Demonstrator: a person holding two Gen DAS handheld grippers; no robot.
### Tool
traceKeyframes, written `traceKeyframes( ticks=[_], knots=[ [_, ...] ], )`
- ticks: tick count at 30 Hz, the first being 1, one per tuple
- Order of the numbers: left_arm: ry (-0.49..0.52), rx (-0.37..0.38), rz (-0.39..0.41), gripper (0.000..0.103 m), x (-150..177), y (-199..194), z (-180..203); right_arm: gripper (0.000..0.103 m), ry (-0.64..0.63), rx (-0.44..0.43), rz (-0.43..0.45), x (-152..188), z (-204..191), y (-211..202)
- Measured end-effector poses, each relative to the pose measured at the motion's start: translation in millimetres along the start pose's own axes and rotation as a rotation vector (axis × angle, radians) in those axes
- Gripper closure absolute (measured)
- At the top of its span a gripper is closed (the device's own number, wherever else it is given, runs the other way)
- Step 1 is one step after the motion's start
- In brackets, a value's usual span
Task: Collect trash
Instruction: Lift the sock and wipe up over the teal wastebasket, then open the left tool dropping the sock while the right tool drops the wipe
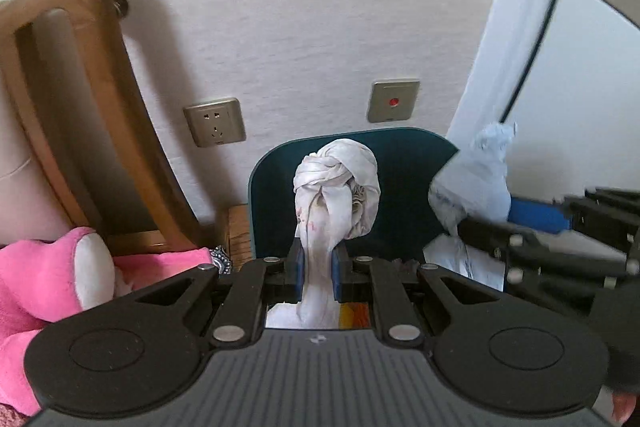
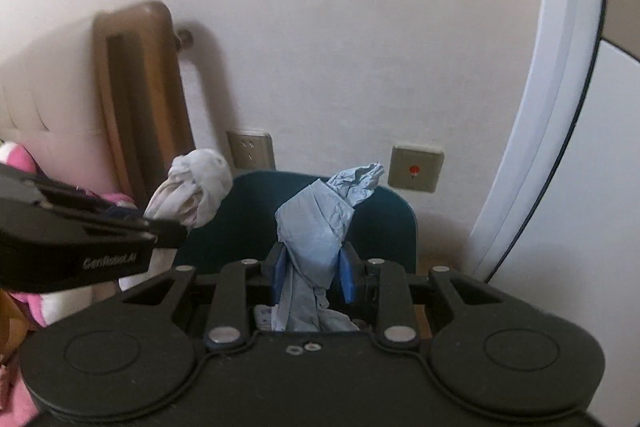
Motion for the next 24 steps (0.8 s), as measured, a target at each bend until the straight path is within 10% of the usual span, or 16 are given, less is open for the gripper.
traceKeyframes(
  ticks=[20,24],
  knots=[
    [0.072,0.02,-0.252,0.09,33.5,92.9,18.9,0.071,-0.133,0.038,-0.235,44.2,-10.8,72.1],
    [0.045,0.051,-0.271,0.067,37.8,94.2,18.4,0.067,-0.127,0.031,-0.225,45.1,-8.9,65.2]
  ],
)
Point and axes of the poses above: each gripper's, at about its wrist camera, not at the fingertips, and y roughly the way its jaws point, z to its right, x to its underside, the point moved 4 cm from there along y, roughly the way its jaws point, and after that the axes turned 4 degrees about z, right-handed, at the moved point
